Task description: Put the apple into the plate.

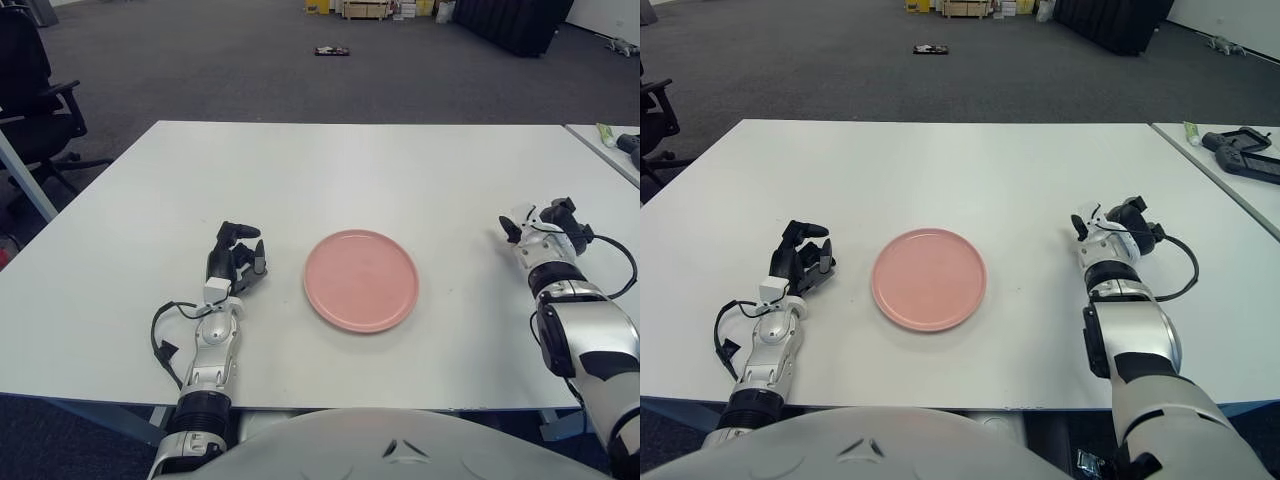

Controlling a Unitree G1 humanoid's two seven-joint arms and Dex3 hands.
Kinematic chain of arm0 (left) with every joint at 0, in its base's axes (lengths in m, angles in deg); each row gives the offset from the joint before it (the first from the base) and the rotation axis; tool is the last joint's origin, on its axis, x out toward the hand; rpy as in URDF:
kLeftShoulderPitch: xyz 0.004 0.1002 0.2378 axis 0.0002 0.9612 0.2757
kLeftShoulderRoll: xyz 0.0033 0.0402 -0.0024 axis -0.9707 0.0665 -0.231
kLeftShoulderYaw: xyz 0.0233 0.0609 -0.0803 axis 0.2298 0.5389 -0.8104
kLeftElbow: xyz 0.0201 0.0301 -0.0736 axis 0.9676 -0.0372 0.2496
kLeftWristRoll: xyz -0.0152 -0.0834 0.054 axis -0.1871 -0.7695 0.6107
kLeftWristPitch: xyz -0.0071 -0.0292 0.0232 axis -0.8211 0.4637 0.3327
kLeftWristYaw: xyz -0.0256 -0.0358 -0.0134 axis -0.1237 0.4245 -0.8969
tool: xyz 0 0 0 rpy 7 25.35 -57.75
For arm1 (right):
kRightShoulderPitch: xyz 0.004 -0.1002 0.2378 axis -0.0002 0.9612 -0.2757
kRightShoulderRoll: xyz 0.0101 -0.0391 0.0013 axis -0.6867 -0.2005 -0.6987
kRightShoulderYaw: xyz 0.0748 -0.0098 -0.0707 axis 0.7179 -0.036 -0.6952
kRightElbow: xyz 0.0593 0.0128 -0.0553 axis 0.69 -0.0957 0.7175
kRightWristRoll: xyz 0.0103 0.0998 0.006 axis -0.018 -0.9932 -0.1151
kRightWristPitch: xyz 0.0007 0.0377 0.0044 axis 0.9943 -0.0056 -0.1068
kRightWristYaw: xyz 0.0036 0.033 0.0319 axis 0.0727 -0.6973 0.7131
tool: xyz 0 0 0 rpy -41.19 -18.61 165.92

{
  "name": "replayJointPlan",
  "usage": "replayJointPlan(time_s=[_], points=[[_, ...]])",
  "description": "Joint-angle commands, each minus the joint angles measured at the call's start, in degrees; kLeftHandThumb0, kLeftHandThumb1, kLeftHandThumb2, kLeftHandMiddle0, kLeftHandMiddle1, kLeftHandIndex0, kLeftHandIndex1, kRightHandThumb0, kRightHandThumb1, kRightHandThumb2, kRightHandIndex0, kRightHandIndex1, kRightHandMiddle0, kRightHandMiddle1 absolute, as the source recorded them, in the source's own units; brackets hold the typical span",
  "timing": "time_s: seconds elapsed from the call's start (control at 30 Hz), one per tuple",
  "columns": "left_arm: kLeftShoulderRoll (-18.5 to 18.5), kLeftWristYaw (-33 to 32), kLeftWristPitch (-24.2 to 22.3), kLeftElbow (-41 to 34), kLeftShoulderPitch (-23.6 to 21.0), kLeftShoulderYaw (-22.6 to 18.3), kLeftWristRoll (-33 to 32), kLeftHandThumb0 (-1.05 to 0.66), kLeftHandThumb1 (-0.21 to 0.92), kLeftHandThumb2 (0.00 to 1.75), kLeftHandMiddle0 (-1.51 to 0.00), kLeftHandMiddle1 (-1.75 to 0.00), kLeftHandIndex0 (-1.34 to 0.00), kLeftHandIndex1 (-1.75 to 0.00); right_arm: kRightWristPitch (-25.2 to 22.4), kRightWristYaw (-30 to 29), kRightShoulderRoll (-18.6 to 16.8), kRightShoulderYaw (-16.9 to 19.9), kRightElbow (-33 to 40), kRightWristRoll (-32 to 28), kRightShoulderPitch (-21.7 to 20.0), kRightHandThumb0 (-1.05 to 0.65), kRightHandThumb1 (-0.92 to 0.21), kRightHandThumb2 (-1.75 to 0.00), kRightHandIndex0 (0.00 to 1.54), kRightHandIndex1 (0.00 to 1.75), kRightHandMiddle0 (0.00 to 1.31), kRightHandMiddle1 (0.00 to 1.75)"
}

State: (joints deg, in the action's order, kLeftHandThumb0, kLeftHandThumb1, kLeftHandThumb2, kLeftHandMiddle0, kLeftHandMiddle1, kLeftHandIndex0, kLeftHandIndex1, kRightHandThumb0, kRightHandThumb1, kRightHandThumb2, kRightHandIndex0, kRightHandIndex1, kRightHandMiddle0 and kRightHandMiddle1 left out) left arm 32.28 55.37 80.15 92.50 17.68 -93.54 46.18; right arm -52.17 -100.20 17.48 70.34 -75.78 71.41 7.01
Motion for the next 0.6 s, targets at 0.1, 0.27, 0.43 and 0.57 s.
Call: replayJointPlan(time_s=[0.1,0.27,0.43,0.57], points=[[-0.2,-0.9,-1.6,1.7,1.3,-0.1,0.9,-0.39,0.63,0.92,-0.74,-1.75,-0.37,-1.75,-0.5,5.1,0.4,-2.8,-2.3,1.3,-2.2,-0.42,-0.40,-1.08,0.13,1.16,0.00,1.22],[-0.3,-1.0,-1.6,1.8,1.3,-0.1,1.1,-0.39,0.64,0.92,-0.73,-1.75,-0.37,-1.75,-0.9,6.8,-0.3,-4.2,-4.0,1.7,-2.0,-0.43,-0.40,-1.09,0.12,1.16,0.00,1.30],[-0.3,-0.8,-1.2,2.2,1.1,-0.3,0.8,-0.39,0.64,0.91,-0.74,-1.75,-0.37,-1.75,-0.4,7.5,-0.8,-4.9,-5.2,2.0,-1.0,-0.46,-0.41,-1.08,0.10,1.10,0.00,1.38],[-0.2,-0.6,-0.7,2.7,1.0,-0.5,0.3,-0.39,0.65,0.91,-0.74,-1.75,-0.36,-1.75,-0.7,7.9,-1.2,-5.2,-5.3,2.2,-0.9,-0.49,-0.41,-1.07,0.11,1.08,0.00,1.53]])
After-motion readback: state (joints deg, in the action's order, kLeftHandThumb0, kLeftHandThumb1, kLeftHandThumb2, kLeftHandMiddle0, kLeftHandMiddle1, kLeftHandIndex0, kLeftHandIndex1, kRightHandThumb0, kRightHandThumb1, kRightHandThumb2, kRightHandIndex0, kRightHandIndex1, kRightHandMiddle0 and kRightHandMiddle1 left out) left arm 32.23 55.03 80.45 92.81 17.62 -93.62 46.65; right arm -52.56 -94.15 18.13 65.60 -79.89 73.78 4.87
